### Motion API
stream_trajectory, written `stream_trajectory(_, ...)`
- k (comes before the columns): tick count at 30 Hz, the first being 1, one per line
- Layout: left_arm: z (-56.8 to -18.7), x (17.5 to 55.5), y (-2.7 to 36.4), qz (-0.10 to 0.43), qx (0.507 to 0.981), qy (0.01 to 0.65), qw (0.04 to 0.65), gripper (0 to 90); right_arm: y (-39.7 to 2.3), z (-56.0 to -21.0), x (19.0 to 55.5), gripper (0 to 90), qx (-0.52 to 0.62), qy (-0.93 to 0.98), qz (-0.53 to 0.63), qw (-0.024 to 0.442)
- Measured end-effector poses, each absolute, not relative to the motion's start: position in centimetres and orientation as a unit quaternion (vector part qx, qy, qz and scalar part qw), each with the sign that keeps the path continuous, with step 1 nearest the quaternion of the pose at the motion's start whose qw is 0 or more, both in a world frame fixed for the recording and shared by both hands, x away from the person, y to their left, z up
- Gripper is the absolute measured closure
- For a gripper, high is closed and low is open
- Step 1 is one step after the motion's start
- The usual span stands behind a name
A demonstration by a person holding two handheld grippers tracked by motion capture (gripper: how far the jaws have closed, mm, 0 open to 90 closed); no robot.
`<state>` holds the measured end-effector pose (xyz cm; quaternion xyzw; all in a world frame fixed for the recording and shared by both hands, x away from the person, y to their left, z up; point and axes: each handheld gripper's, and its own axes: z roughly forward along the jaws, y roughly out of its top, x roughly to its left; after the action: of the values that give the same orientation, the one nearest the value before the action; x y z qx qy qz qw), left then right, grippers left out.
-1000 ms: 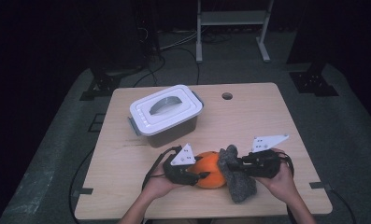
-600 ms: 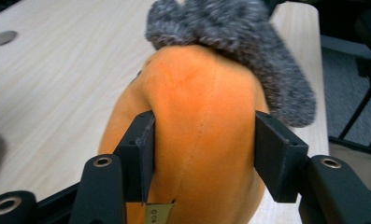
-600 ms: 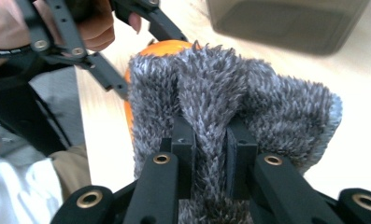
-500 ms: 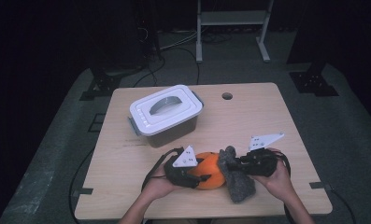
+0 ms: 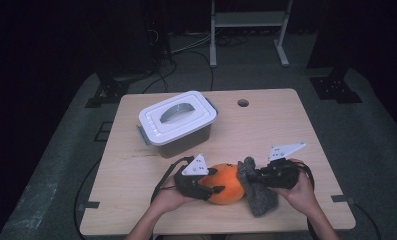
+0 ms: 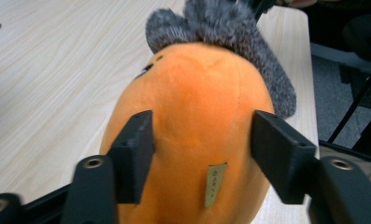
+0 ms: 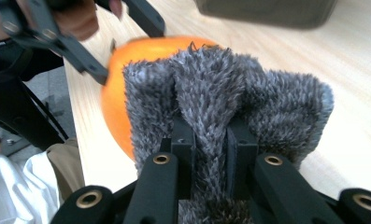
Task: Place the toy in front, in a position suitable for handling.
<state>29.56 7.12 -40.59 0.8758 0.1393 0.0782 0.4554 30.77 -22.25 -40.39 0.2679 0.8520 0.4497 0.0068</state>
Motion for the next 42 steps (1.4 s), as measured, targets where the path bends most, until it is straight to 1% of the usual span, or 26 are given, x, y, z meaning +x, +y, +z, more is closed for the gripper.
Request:
stream_trajectory(3,-40.8,29.5,6.8,0.079,0.872,0.145,0.461,42.4,-22.2,-38.9,30.2,76.5,0.251,0.841,0.479,0.004)
stream_trajectory(5,-40.8,29.3,6.4,0.074,0.875,0.14,0.458,42.4,-21.6,-38.4,29.8,76.5,0.241,0.845,0.478,0.008)
stream_trajectory(7,-40.8,29.1,6.2,0.069,0.878,0.132,0.455,42.2,-21.0,-38.8,29.8,76.4,0.238,0.856,0.459,0.013)
stream_trajectory(11,-41.0,28.6,5.9,0.047,0.89,0.102,0.442,42.3,-21.6,-40.2,30.5,76.3,0.251,0.859,0.445,-0.013)
stream_trajectory(14,-41.0,28.5,5.7,0.04,0.892,0.095,0.441,42.7,-22.4,-40.5,30.7,76.2,0.266,0.859,0.437,-0.002)
stream_trajectory(17,-40.8,28.6,5.9,0.032,0.888,0.096,0.448,42.0,-22.5,-40.8,30.8,76.1,0.268,0.859,0.436,-0.017)
stream_trajectory(19,-40.4,28.8,6.1,0.033,0.884,0.101,0.455,37.7,-22.4,-40.9,30.8,76.0,0.258,0.862,0.436,-0.021)
stream_trajectory(21,-40.0,29.0,6.4,0.044,0.879,0.11,0.462,31.1,-22.2,-41.1,30.7,76.1,0.245,0.866,0.435,-0.035)
stream_trajectory(23,-39.9,29.3,6.8,0.044,0.872,0.123,0.471,28.2,-21.9,-41.3,30.5,76.2,0.227,0.87,0.435,-0.047)
stream_trajectory(25,-40.2,29.6,6.8,0.044,0.872,0.136,0.468,25.1,-21.5,-41.3,30.3,76.2,0.214,0.874,0.433,-0.054)
stream_trajectory(27,-40.5,29.8,6.7,0.046,0.874,0.144,0.463,18.8,-21.2,-41.2,30.1,76.1,0.207,0.876,0.432,-0.059)
stream_trajectory(28,-41.3,30.1,6.4,0.04,0.879,0.158,0.448,17.7,-21.1,-41.2,30.1,76.1,0.204,0.877,0.431,-0.059)
stream_trajectory(29,-41.7,30.2,6.3,0.029,0.879,0.159,0.449,17.8,-21.1,-41.2,30.1,76.1,0.204,0.877,0.431,-0.059)
stream_trajectory(31,-41.9,30.2,6.4,0.023,0.877,0.16,0.453,20.9,-21.2,-40.9,30.1,76.1,0.206,0.877,0.43,-0.053)
stream_trajectory(35,-41.8,30.0,6.5,-0.003,0.881,0.144,0.45,23.2,-21.9,-40.3,30.3,76.2,0.229,0.864,0.448,-0.021)
stream_trajectory(38,-41.6,30.0,6.6,-0.003,0.883,0.137,0.448,22.9,-21.9,-40.7,30.4,76.1,0.231,0.865,0.445,-0.033)
stream_trajectory(40,-41.3,30.1,6.8,0.001,0.88,0.132,0.457,20.0,-21.6,-41.0,30.3,76.1,0.223,0.869,0.441,-0.041)
stream_trajectory(42,-41.4,30.2,6.7,0.01,0.876,0.138,0.463,13.4,-21.4,-40.9,30.1,76.1,0.211,0.871,0.442,-0.048)
